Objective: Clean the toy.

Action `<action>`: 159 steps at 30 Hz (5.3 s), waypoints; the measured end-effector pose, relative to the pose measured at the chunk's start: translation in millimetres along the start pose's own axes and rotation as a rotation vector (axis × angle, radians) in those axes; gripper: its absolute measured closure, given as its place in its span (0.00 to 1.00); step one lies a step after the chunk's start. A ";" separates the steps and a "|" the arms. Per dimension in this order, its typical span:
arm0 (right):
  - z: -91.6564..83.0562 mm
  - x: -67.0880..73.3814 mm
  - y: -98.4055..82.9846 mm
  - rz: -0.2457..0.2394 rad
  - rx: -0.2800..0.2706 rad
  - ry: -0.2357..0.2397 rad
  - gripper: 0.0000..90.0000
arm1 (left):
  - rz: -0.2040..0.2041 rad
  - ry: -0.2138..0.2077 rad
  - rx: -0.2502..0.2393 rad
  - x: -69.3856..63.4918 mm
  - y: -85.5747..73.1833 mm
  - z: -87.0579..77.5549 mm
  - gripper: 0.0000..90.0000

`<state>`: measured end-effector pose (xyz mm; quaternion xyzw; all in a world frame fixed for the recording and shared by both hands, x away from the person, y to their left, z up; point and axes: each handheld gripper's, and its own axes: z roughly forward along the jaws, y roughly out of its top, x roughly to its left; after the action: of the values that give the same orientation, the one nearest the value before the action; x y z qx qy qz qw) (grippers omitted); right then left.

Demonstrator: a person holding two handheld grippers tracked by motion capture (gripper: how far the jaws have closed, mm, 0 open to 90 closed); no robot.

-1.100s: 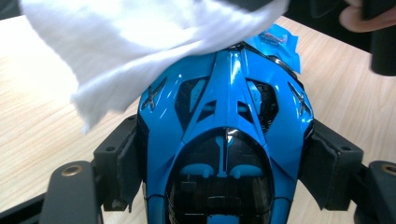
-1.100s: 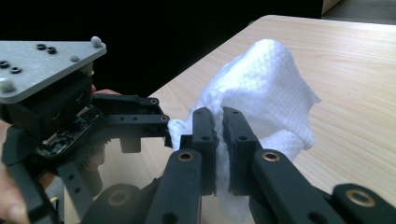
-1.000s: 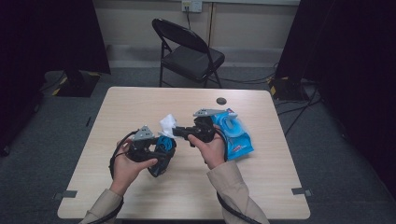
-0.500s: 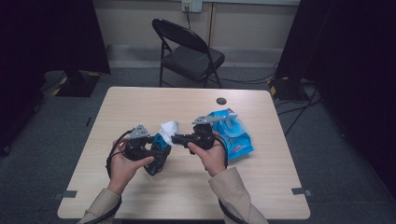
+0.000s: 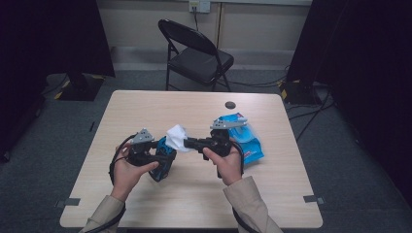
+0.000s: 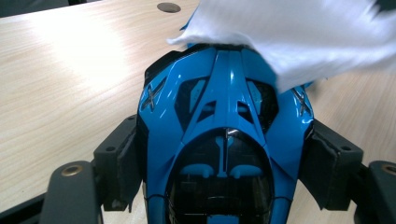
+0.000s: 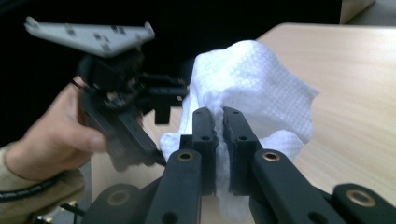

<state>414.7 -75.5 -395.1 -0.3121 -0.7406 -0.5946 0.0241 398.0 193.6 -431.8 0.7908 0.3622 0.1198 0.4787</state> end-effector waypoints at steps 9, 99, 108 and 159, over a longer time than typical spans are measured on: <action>13.6 -0.2 -11.0 0.001 0.066 0.027 0.95 | 0.006 -0.010 -0.018 -1.8 3.5 -3.2 0.27; -0.9 -34.4 -12.2 -0.014 0.056 -0.111 0.95 | 0.003 -0.046 0.006 -6.8 1.0 2.3 0.27; -7.6 -30.5 3.4 -0.025 0.020 -0.109 0.95 | 0.012 -0.055 0.020 -8.9 -0.9 6.5 0.27; 50.8 -14.1 -41.2 0.009 0.130 0.028 0.95 | 0.013 -0.061 -0.026 -9.1 8.1 -3.2 0.27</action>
<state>422.8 -40.1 -451.3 -0.3050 -0.7758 -0.5494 0.0572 393.5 187.3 -421.9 0.7900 0.3407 0.1035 0.4991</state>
